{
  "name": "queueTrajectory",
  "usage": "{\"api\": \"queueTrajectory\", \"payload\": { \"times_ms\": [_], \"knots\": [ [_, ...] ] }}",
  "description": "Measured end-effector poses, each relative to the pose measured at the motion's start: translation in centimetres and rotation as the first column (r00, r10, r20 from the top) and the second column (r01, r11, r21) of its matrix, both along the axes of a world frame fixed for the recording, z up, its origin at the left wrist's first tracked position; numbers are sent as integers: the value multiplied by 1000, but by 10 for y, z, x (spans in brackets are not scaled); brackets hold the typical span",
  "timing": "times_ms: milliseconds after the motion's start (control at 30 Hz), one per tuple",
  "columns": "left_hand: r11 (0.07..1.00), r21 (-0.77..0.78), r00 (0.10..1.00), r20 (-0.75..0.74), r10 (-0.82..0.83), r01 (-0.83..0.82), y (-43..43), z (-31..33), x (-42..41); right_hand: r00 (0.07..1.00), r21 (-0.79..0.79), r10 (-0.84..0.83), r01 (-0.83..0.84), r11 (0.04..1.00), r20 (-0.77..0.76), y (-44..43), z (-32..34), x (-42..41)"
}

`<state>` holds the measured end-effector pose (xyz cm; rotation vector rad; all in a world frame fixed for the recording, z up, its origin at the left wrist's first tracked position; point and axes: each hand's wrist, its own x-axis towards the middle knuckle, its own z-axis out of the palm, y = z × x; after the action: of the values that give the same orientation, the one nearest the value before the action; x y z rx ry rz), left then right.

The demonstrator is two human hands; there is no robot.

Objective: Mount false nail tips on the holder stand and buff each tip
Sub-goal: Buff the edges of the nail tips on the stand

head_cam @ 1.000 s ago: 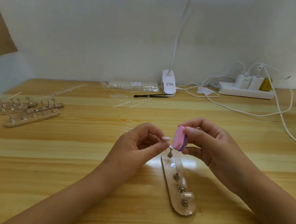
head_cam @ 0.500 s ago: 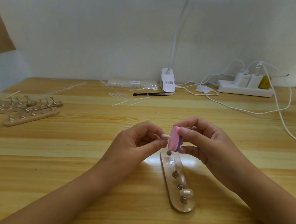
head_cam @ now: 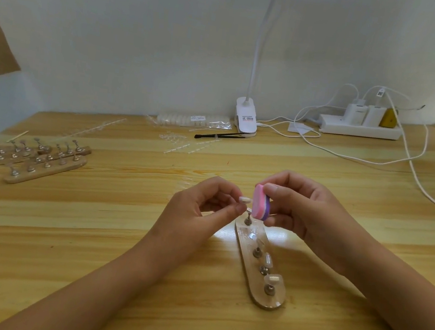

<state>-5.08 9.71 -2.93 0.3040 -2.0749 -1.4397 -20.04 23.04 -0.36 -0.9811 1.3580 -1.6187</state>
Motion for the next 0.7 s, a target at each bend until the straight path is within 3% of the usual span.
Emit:
{"api": "queueTrajectory", "payload": {
  "times_ms": [167, 333, 500, 633, 700],
  "knots": [
    [1000, -13, 1000, -3, -20, 20, 1, 0, 0, 993, -34, -104, 106, 994, 50, -1, -1, -4],
    [999, -29, 1000, -2, -23, 23, -1, -2, -1, 1000, -4, 1, -1, 1000, -22, 0, -1, -1],
    [999, -26, 1000, -9, -30, 30, 0, -3, -1, 992, -38, -119, 120, 992, 34, -1, -1, -6],
    [998, -51, 1000, -3, -25, 24, 0, -3, -1, 999, 18, 30, -29, 999, -31, 0, -3, -2],
    [997, -68, 999, -11, -35, 34, -1, -2, 0, 999, 1, 16, -16, 1000, -37, -1, -5, 0]
  ]
}}
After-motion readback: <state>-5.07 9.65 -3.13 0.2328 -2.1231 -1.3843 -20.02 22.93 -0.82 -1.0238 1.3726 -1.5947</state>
